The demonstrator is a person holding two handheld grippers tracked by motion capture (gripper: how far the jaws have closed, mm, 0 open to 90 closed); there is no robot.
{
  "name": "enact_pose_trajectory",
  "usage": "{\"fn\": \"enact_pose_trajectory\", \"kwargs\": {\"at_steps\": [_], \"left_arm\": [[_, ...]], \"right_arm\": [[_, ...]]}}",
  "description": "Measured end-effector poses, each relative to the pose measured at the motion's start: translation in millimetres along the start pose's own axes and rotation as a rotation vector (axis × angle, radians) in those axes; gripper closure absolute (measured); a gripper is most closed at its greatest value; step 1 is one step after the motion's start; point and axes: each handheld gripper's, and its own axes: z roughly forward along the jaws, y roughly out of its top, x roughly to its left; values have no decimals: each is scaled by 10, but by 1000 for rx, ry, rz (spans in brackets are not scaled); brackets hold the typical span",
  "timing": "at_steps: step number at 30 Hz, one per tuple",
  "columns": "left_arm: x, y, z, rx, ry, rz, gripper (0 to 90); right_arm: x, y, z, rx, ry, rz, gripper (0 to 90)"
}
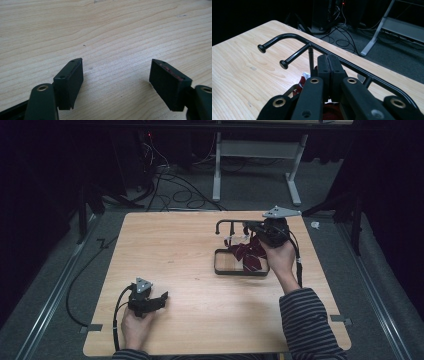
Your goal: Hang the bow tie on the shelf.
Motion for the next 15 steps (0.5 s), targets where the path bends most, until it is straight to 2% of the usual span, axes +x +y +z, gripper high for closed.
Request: {"fn": "enact_pose_trajectory", "kwargs": {"at_steps": [5, 15], "left_arm": [[0, 0, -1, 1, 0, 2, 279], [0, 0, -1, 2, 0, 3, 277]], "right_arm": [[-42, -4, -10, -10, -13, 15, 900], [-81, -26, 9, 8, -28, 22, 900]]}}
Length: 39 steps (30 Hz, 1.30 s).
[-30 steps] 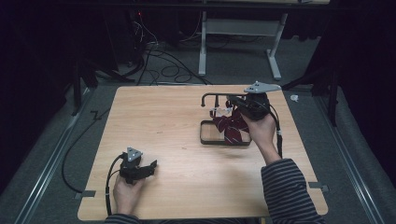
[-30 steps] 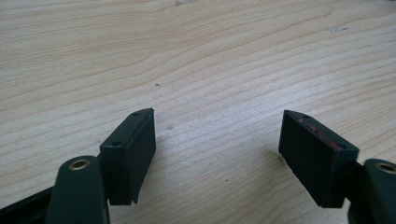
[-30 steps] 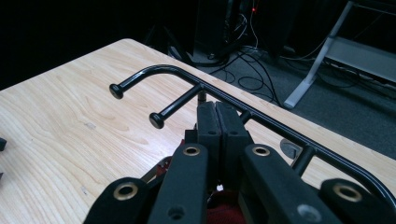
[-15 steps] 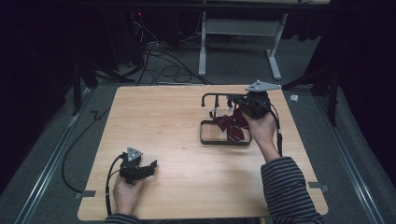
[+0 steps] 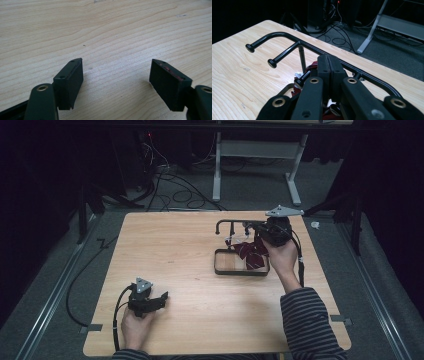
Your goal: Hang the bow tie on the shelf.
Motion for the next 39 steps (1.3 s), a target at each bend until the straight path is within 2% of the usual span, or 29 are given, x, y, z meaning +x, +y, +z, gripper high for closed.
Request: {"fn": "enact_pose_trajectory", "kwargs": {"at_steps": [12, 20, 27, 39], "left_arm": [[0, 0, 0, 0, 1, 0, 278], [-2, 0, 1, 0, 2, 1, 277], [-3, 0, 1, 1, 2, 2, 278], [-4, 1, 1, 1, 4, 3, 278]], "right_arm": [[-9, -8, -10, 0, 0, 9, 860], [1, -51, -69, -12, 13, 15, 809], [-11, -94, -164, -27, 24, 15, 799], [-52, -173, -228, -11, 35, 31, 771]]}}
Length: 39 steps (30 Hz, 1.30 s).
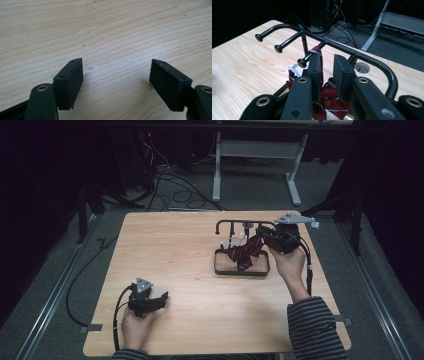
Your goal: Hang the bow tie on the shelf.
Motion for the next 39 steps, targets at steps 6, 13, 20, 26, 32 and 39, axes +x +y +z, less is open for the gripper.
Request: {"fn": "enact_pose_trajectory", "kwargs": {"at_steps": [6, 13, 20, 26, 32, 39], "left_arm": [[-1, 1, -1, 3, 0, 3, 278], [-2, 1, -1, 3, 1, 4, 277], [-2, 1, 0, 3, 2, 4, 278], [-5, 2, 0, 3, 3, 4, 279], [-8, 1, 1, 3, 3, 5, 279], [-8, 1, 1, 3, 4, 5, 280]], "right_arm": [[-11, -6, -85, -3, 10, -1, 751], [-47, -93, -138, 5, 24, 20, 722], [-65, -151, -216, 8, 29, 27, 708], [-108, -229, -309, -17, 21, 38, 706], [-143, -310, -393, -22, 15, 53, 703], [-172, -384, -441, -22, 18, 68, 694]]}}
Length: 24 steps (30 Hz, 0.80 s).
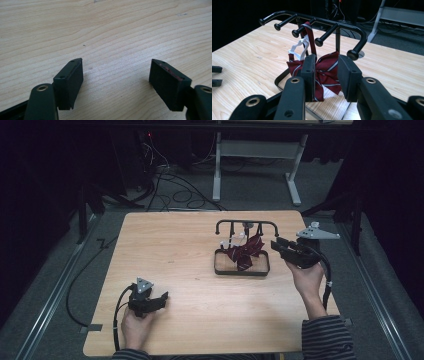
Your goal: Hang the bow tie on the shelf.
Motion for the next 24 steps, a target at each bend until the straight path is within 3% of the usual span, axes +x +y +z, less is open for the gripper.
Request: {"fn": "enact_pose_trajectory", "kwargs": {"at_steps": [24], "left_arm": [[0, 0, 0, 0, 0, 0, 279]], "right_arm": [[-34, -212, -195, -18, 24, 40, 661]]}}
